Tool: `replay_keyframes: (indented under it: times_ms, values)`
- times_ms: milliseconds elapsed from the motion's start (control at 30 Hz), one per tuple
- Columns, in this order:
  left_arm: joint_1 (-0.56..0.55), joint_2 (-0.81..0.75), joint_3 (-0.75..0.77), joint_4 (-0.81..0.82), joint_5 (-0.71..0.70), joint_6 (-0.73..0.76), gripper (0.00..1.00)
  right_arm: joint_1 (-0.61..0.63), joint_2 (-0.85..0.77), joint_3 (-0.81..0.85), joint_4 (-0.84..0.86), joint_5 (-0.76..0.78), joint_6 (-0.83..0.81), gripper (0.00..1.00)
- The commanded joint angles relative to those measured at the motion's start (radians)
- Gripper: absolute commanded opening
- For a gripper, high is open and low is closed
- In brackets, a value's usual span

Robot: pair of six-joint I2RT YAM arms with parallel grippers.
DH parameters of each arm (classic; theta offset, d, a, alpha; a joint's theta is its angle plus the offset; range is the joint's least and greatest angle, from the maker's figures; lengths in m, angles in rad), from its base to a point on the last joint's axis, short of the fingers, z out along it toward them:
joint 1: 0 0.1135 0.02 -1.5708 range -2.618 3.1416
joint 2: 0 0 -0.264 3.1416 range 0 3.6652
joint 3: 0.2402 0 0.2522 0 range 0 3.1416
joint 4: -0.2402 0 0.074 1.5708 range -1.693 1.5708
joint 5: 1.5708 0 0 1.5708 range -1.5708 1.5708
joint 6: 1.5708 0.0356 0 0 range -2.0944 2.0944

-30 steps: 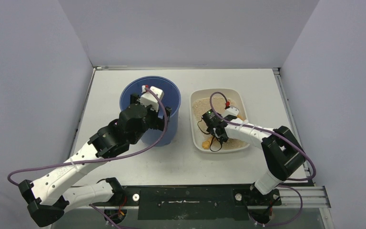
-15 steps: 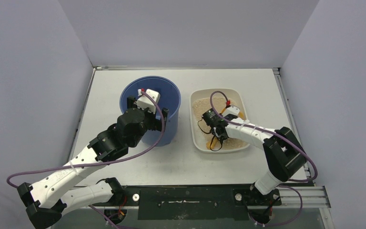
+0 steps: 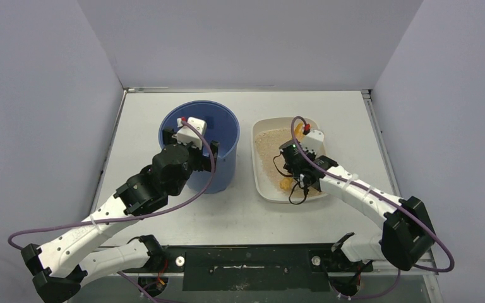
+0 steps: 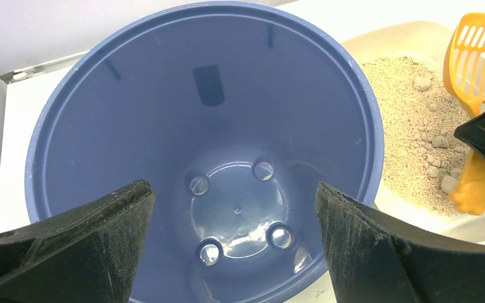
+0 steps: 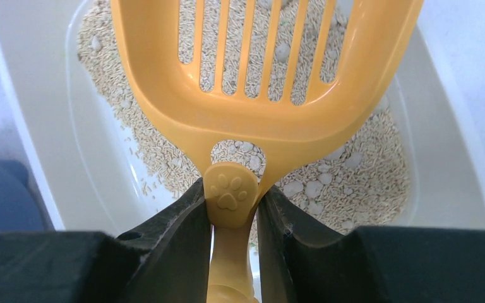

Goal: Clean the litter box

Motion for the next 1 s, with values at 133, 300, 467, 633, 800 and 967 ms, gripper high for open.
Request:
replay_keyframes:
  times_ms: [133,300,467,633,800,967]
  values:
    - [-0.001,-0.027,0.08,0.003,-0.01,-0.026,0.97,0.009,-0.228,-0.019,0.142,-0.129,-0.427,0.0]
    - [-0.002,-0.009,0.163,-0.058,0.043,-0.041,0.97,0.019,-0.327,0.008,0.134,-0.267,-0.589,0.0]
    - [-0.002,0.0,0.242,-0.118,0.122,-0.054,0.97,0.112,-0.338,0.084,0.052,-0.302,-0.705,0.0]
    - [-0.001,0.002,0.307,-0.194,0.21,-0.08,0.97,0.27,-0.361,0.123,0.019,-0.236,-0.799,0.0]
    - [-0.002,-0.023,0.308,-0.238,0.297,-0.13,0.97,0.407,-0.395,0.131,-0.01,-0.265,-0.969,0.0]
    - [-0.001,-0.055,0.281,-0.249,0.404,-0.199,0.97,0.506,-0.373,0.171,-0.099,-0.344,-1.152,0.0]
